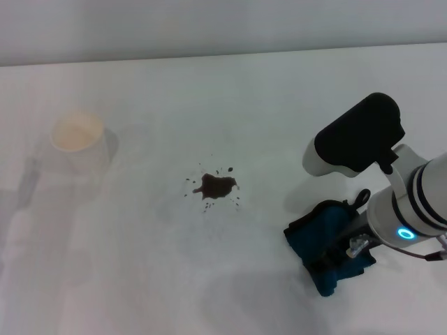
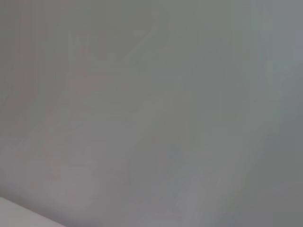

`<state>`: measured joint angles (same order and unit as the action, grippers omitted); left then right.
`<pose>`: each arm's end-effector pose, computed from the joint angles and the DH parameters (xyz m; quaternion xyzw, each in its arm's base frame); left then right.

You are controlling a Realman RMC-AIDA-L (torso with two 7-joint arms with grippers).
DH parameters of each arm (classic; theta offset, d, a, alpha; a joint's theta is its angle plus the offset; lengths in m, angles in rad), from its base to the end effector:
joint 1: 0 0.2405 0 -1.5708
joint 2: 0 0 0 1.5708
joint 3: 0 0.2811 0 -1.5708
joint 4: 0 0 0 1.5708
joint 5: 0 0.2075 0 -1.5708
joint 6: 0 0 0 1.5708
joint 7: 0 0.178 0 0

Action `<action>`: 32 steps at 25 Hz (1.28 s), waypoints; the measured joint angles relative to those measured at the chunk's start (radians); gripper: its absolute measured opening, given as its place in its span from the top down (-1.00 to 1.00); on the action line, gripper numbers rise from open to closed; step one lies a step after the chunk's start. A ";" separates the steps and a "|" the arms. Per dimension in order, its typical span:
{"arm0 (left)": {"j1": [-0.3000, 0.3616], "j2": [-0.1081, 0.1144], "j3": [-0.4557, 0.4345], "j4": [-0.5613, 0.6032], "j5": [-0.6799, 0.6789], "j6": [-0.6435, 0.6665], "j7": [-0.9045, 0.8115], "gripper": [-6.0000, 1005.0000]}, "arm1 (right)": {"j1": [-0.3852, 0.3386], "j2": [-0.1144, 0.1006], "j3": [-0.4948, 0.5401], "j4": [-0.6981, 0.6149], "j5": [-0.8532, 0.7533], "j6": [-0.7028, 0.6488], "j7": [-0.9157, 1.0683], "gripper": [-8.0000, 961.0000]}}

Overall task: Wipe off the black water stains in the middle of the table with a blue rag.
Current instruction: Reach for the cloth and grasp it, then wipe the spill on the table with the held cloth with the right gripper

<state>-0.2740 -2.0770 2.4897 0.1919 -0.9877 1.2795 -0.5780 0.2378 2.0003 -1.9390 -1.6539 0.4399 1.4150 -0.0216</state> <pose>-0.3693 0.3105 -0.0331 -0.6125 -0.3946 -0.4264 0.5361 0.2589 0.2726 -0.0790 -0.8488 0.4221 -0.2213 0.2289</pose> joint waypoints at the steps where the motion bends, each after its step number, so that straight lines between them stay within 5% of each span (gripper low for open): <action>1: 0.000 0.000 0.000 0.000 -0.001 0.000 0.000 -0.74 | 0.002 0.000 0.001 0.010 -0.001 -0.003 0.000 -0.78; 21: 0.004 0.000 -0.012 -0.002 -0.041 0.000 -0.002 -0.74 | 0.020 0.000 0.030 0.061 -0.011 -0.032 -0.030 -0.60; 32: 0.006 0.002 -0.012 -0.002 -0.069 0.000 -0.002 -0.74 | 0.026 0.000 0.061 0.098 -0.008 -0.048 -0.064 -0.13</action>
<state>-0.2682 -2.0754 2.4774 0.1903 -1.0566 1.2793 -0.5799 0.2635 2.0001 -1.8784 -1.5557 0.4322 1.3667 -0.0856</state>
